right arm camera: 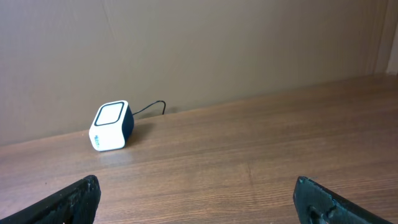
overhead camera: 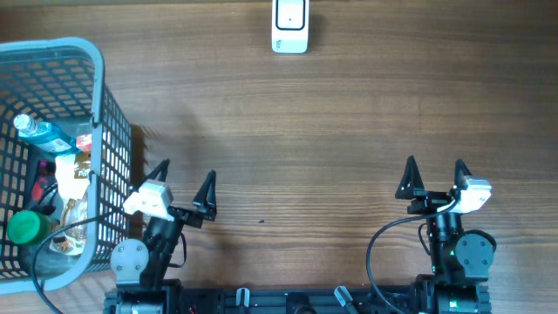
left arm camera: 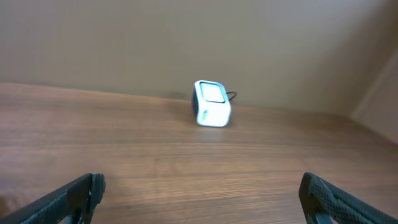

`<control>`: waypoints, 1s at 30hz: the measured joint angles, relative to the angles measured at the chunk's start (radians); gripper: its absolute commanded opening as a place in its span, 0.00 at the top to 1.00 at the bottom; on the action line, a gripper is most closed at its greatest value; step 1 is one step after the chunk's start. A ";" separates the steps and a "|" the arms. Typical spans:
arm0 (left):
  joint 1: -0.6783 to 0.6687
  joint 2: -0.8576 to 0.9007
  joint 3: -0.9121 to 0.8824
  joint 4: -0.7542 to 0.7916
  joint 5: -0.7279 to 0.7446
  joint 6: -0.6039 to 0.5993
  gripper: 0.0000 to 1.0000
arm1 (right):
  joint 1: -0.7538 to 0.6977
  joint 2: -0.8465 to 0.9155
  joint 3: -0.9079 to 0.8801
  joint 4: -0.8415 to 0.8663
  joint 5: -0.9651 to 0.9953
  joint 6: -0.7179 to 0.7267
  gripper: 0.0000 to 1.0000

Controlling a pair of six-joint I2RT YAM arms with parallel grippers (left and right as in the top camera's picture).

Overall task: Scan the item barcode
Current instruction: 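Raise the left gripper and move it over the grey basket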

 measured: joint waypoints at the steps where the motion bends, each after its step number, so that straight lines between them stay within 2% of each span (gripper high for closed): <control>1: 0.000 0.010 0.012 0.000 0.015 -0.002 0.00 | 0.000 0.000 0.000 0.000 0.000 0.000 0.00; 11: 0.000 0.220 0.237 -0.064 0.137 -0.010 0.00 | 0.000 0.000 0.000 0.000 0.000 0.000 0.00; 17: 0.000 0.372 0.422 -0.067 0.277 -0.010 0.00 | 0.000 0.000 0.000 0.000 0.000 0.000 0.00; 23: 0.000 0.455 0.528 -0.082 0.346 -0.048 0.00 | 0.000 0.000 0.000 0.000 0.000 0.000 0.00; 25: 0.000 0.474 0.584 -0.121 0.349 -0.054 0.00 | 0.000 0.000 0.000 0.000 0.000 0.000 0.00; 30: 0.000 0.575 0.880 -0.365 0.253 -0.058 0.00 | 0.000 0.000 0.000 0.000 0.000 0.000 0.00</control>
